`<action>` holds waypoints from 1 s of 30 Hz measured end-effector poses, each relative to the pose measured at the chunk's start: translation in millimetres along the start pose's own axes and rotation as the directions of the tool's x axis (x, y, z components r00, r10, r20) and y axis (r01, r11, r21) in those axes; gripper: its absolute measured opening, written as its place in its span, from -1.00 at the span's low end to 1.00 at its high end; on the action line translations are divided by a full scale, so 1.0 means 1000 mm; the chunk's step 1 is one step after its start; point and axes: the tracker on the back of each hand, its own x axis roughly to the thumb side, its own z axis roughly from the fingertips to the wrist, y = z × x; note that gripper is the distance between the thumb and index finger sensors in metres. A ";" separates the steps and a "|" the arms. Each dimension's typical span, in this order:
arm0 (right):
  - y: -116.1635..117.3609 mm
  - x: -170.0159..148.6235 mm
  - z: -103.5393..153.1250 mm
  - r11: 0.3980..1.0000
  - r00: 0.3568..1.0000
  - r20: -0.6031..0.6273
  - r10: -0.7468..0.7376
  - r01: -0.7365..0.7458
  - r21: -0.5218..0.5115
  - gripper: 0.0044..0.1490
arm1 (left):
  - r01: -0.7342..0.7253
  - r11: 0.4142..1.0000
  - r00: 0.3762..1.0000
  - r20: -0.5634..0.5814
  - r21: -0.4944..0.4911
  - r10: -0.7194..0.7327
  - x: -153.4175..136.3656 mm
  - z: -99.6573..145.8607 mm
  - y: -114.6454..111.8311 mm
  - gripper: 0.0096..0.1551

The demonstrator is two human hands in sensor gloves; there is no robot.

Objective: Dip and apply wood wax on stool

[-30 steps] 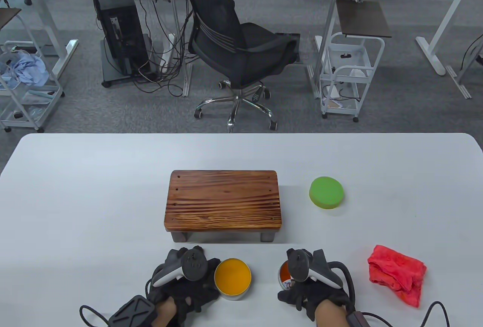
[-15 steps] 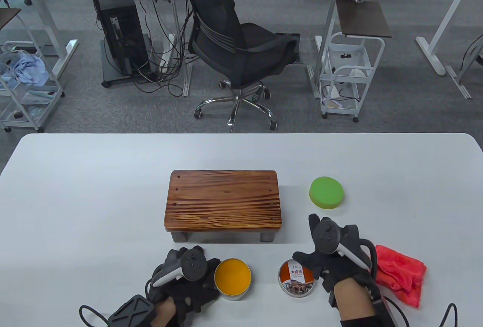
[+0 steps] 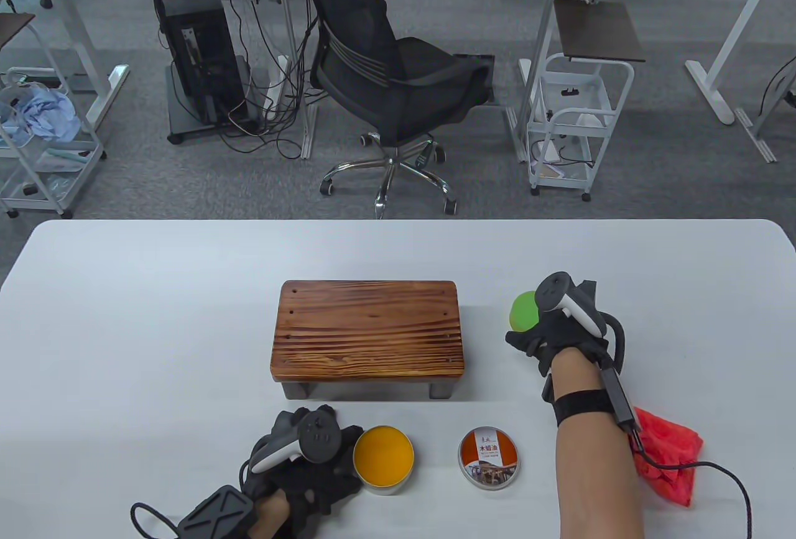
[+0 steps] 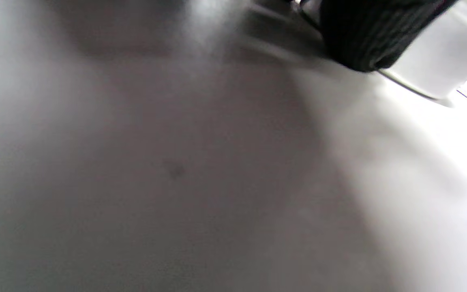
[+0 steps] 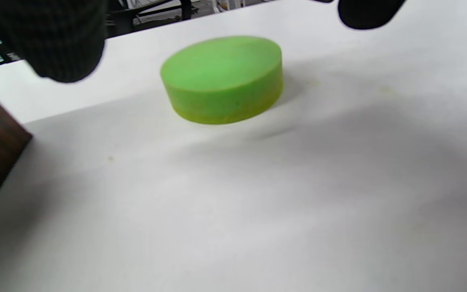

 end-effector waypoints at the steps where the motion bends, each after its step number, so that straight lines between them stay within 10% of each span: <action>1: 0.002 -0.001 -0.004 1.000 1.000 -0.009 -0.017 0.017 0.009 0.50 | 0.000 1.000 1.000 0.000 0.000 0.000 0.000 0.000 0.000 -0.33; 12: 0.027 -0.001 -0.046 0.996 0.991 -0.099 -0.087 0.088 0.011 0.51 | -0.001 1.000 1.000 0.001 -0.001 0.001 0.000 0.000 0.000 -0.33; 30: 0.024 0.005 -0.036 0.991 0.992 -0.124 -0.026 0.009 -0.134 0.45 | -0.001 1.000 1.000 0.001 -0.001 0.001 0.000 0.000 0.000 -0.34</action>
